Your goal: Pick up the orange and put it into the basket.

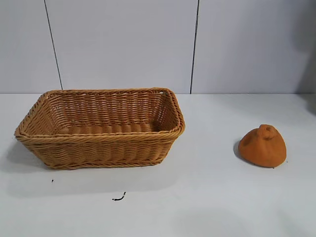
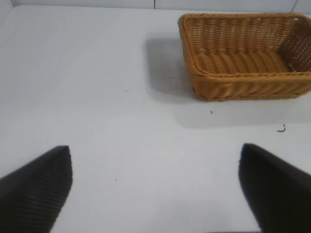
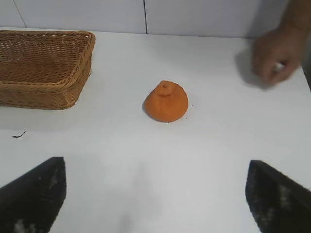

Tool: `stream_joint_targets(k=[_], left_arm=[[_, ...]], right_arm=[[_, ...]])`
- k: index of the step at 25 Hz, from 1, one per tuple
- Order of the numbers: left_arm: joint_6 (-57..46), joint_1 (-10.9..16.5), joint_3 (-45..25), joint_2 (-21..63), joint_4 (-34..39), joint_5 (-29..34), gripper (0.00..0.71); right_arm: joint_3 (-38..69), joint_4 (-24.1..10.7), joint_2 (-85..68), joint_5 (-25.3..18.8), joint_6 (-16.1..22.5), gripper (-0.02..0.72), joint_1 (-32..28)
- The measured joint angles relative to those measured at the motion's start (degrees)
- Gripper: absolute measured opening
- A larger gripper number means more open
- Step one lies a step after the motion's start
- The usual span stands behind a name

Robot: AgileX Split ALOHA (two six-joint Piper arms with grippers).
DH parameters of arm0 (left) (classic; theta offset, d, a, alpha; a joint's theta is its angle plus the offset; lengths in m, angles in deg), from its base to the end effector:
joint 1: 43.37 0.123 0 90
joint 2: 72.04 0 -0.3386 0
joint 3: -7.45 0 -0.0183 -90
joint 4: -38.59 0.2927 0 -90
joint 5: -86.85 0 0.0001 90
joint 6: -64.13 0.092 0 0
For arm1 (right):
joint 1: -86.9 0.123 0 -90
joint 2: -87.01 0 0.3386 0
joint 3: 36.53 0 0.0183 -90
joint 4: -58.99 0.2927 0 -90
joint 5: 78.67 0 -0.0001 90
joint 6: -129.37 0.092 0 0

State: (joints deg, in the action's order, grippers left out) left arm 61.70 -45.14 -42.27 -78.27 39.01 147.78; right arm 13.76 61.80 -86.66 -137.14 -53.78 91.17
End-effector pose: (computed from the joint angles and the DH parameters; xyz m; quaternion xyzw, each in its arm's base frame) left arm -0.0223 0.0013 0.2971 -0.0051 0.8521 -0.0155 0.5232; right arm -0.0192 0.0024 0.2976 -0.0550 0.8418 0.0298 0.5362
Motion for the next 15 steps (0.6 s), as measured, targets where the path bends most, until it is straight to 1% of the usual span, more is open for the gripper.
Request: stream_joint_targets(k=[10, 15], left_arm=[[0.0, 0.0, 0.0, 0.0, 0.0, 0.0, 0.666], [0.0, 0.0, 0.0, 0.0, 0.0, 0.0, 0.666]], right_arm=[[-0.6, 0.1, 0.9, 0.1, 0.0, 0.694, 0.0], [-5.9, 0.1, 13.1, 0.8, 0.0, 0.694, 0.0]])
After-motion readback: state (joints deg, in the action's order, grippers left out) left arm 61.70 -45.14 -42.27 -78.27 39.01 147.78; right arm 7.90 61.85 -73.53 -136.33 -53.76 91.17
